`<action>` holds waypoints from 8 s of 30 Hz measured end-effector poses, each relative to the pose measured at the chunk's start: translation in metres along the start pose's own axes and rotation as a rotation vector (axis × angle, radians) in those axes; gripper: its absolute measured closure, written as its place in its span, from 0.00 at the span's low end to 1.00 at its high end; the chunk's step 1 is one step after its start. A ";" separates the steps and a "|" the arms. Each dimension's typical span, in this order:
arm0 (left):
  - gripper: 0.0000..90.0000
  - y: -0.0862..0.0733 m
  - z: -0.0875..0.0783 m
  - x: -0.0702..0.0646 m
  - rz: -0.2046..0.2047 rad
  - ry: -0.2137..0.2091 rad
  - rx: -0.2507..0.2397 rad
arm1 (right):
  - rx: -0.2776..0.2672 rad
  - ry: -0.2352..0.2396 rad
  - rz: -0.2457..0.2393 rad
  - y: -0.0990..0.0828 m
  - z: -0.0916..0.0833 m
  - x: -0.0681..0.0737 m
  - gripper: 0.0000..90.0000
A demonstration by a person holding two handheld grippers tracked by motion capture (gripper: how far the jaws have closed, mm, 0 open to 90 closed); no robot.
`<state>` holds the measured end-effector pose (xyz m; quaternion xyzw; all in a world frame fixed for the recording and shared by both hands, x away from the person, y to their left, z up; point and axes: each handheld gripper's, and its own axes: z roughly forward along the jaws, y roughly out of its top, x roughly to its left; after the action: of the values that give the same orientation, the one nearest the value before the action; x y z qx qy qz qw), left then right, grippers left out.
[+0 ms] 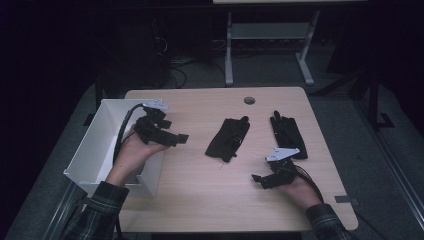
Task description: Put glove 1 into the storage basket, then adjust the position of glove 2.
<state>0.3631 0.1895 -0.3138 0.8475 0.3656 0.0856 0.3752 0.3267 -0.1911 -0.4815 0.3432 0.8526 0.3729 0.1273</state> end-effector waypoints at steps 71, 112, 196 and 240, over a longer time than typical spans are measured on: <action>0.14 -0.133 0.107 -0.044 0.212 -0.024 -0.006 | 0.043 -0.162 0.104 0.013 -0.011 -0.112 1.00; 0.14 -0.134 0.107 -0.043 0.214 -0.031 -0.011 | 0.135 0.151 -0.128 0.009 -0.021 0.038 1.00; 0.99 -0.009 0.181 -0.013 0.178 -0.066 -0.053 | -0.002 -0.104 0.097 -0.025 -0.028 -0.035 0.16; 0.99 -0.101 0.113 -0.050 0.138 -0.151 0.083 | -0.003 -0.105 0.100 -0.025 -0.028 -0.034 0.16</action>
<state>0.3185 0.1358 -0.4577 0.8895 0.2803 0.0319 0.3595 0.3264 -0.2417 -0.4820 0.4041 0.8261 0.3617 0.1534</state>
